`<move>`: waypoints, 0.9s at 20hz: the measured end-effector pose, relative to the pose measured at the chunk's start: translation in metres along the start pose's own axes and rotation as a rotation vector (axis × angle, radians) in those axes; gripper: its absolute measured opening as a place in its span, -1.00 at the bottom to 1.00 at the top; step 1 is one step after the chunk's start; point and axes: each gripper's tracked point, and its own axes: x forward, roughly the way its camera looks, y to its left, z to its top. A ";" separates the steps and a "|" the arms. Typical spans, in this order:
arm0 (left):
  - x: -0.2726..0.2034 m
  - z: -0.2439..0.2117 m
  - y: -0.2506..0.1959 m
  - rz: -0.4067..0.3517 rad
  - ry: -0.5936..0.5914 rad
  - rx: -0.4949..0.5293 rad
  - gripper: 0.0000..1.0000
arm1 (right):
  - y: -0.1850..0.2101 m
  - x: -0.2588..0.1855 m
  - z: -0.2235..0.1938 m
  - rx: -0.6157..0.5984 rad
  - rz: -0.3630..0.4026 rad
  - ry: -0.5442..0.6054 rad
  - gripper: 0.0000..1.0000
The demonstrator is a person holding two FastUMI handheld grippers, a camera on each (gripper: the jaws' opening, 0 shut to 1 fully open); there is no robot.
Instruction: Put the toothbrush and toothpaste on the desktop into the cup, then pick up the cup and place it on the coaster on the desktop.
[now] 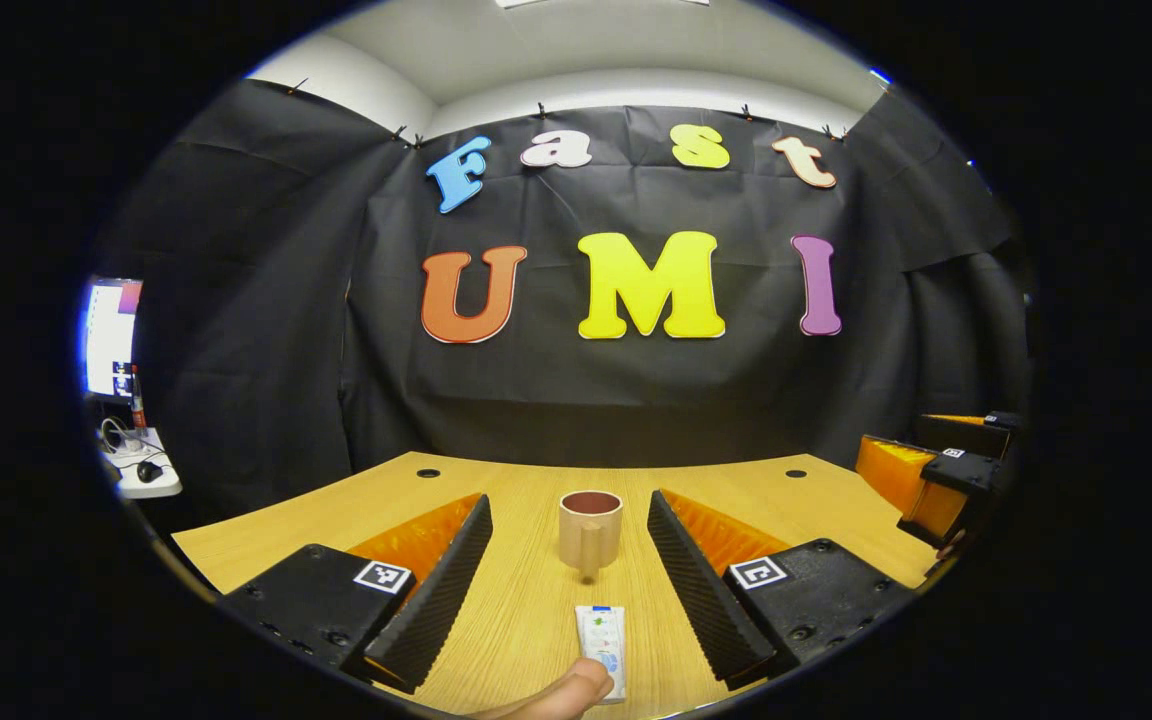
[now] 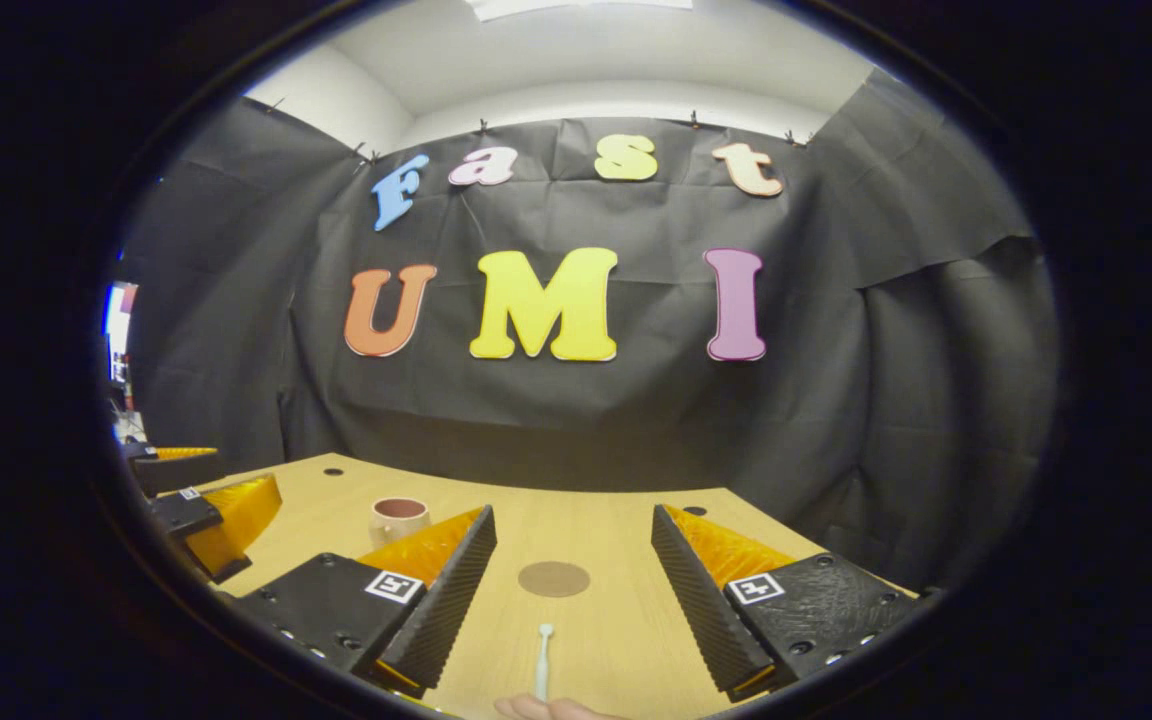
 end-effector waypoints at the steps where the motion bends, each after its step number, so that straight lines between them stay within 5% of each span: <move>1: 0.000 0.000 -0.002 -0.006 0.001 0.004 0.98 | -0.003 -0.002 0.001 -0.005 -0.003 -0.006 0.89; 11: 0.006 -0.039 -0.011 -0.015 0.131 0.027 0.99 | -0.013 -0.006 -0.009 -0.021 -0.013 -0.011 0.89; 18: 0.000 -0.127 -0.027 -0.053 0.478 0.016 0.99 | -0.013 -0.009 -0.028 -0.025 -0.003 0.021 0.89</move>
